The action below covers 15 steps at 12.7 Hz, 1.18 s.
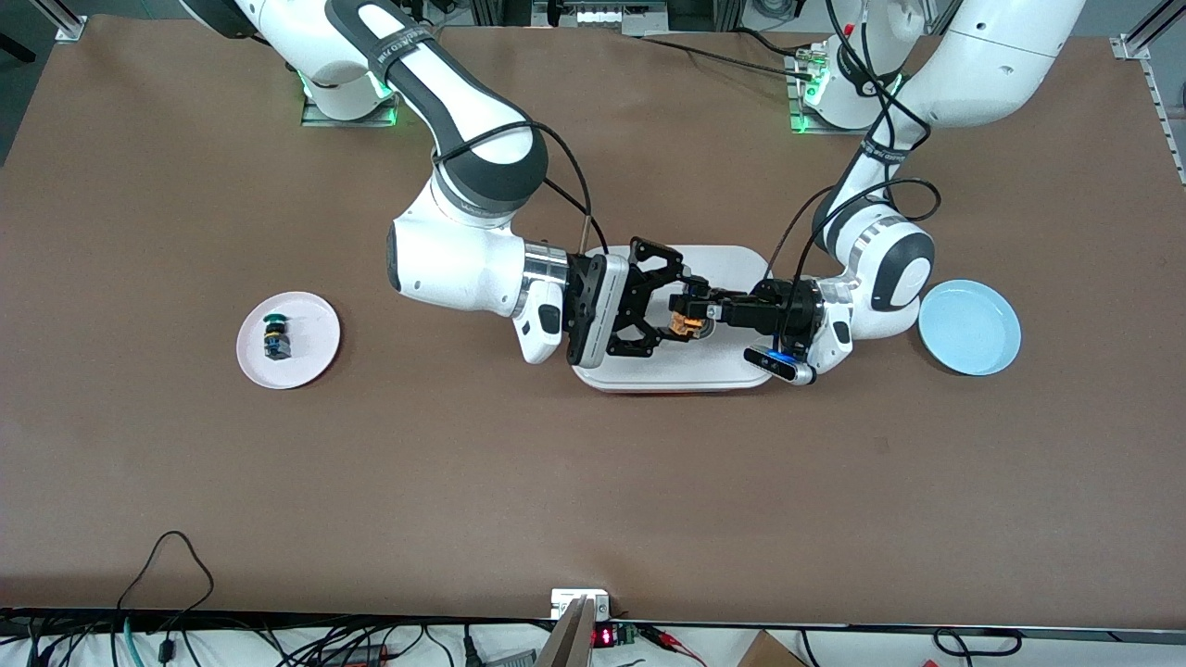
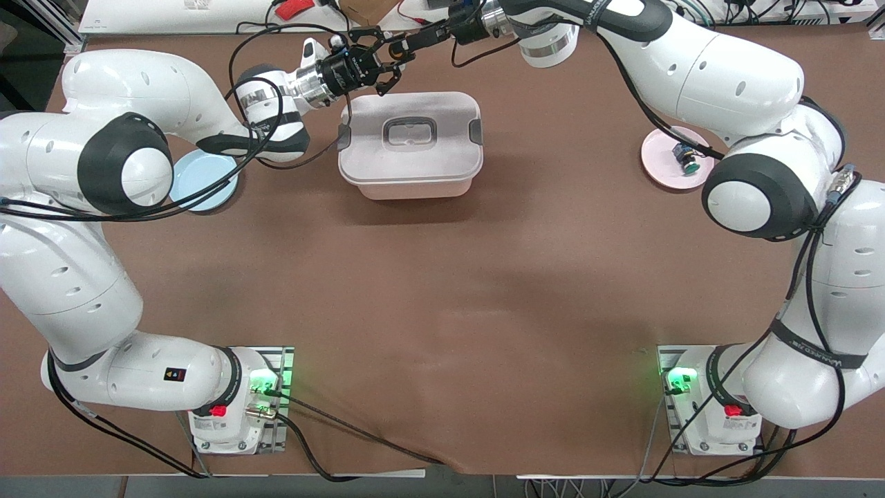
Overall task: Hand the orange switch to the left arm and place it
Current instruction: 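Grasp the switch with the left gripper while the right gripper opens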
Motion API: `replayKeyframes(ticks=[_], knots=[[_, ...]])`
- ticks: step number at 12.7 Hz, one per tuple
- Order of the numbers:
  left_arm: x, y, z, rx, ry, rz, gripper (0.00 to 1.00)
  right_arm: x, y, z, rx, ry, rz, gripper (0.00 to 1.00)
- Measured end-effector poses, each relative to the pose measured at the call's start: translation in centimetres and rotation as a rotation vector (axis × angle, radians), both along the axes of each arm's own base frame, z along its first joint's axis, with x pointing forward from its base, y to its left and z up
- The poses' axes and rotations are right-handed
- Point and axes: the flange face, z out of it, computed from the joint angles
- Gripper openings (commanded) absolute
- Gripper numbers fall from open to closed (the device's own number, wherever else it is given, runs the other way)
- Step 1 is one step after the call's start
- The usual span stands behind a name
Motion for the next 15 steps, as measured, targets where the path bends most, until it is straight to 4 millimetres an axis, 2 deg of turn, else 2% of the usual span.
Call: replayKeyframes(ticks=[1,2,4,7,9,11,12,15], knots=[[0.0,0.0,0.0,0.0,0.0,0.0,0.32,0.0,0.0,0.0,0.0,0.0,0.0,0.59],[0.0,0.0,0.0,0.0,0.0,0.0,0.31,0.0,0.0,0.0,0.0,0.0,0.0,1.0],[-0.1,-0.1,0.0,0.0,0.0,-0.002,0.28,0.0,0.0,0.1,0.002,0.0,-0.003,1.0],[-0.3,-0.7,0.0,-0.002,0.001,-0.013,0.28,0.5,-0.2,1.5,0.02,0.005,-0.029,1.0],[-0.4,-0.7,-0.1,0.012,-0.006,-0.027,0.28,1.6,-1.3,2.7,0.034,-0.008,-0.051,1.0],[-0.7,-0.8,0.1,0.109,-0.069,-0.144,0.28,3.5,-3.8,2.9,0.019,-0.02,-0.053,1.0],[-0.4,-0.2,0.5,0.171,-0.116,-0.204,0.28,4.5,-5.4,3.1,0.003,-0.025,-0.036,1.0],[1.2,3.0,1.8,0.35,-0.243,-0.335,0.28,7.1,-11.4,4.2,-0.026,-0.014,0.025,1.0]])
